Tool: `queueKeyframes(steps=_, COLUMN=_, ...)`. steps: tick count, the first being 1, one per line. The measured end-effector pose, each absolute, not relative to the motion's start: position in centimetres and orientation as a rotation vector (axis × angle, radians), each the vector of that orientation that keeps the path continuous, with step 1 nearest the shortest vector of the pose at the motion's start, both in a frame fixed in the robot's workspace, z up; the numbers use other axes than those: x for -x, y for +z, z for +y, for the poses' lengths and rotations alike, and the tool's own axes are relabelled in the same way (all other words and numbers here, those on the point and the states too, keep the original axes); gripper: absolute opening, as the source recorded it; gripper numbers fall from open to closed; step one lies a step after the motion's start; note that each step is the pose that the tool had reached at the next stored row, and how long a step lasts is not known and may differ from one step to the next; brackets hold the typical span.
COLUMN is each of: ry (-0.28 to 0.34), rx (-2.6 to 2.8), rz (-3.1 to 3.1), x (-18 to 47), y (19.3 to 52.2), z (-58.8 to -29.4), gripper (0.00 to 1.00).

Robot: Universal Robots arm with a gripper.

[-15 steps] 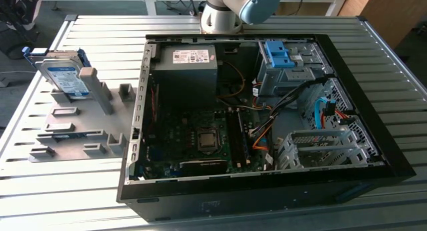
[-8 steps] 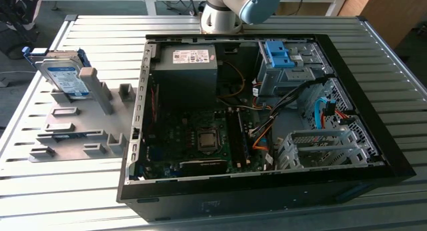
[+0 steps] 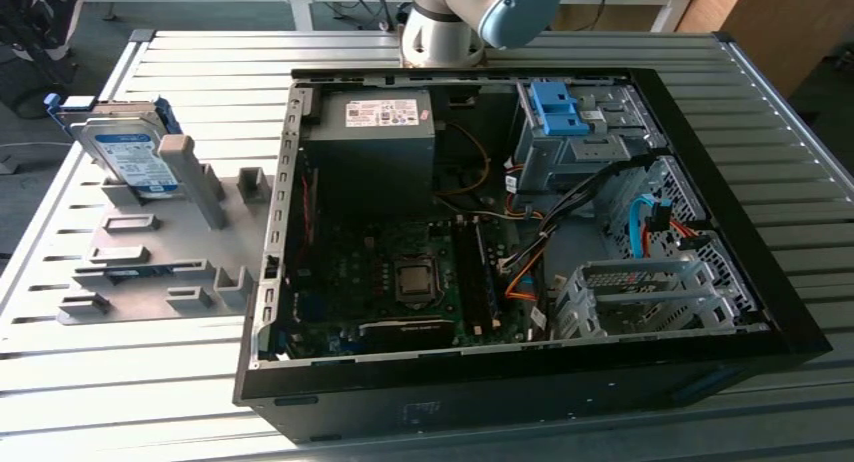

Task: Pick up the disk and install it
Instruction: 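Pick up the disk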

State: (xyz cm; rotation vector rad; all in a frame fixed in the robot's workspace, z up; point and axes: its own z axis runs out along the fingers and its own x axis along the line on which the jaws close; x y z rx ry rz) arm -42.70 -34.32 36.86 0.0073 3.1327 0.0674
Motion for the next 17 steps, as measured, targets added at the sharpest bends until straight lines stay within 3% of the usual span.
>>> queueKeyframes(steps=17, ry=0.068, rx=0.060, rz=3.133, x=42.70, y=36.85, z=-34.32, gripper=0.11)
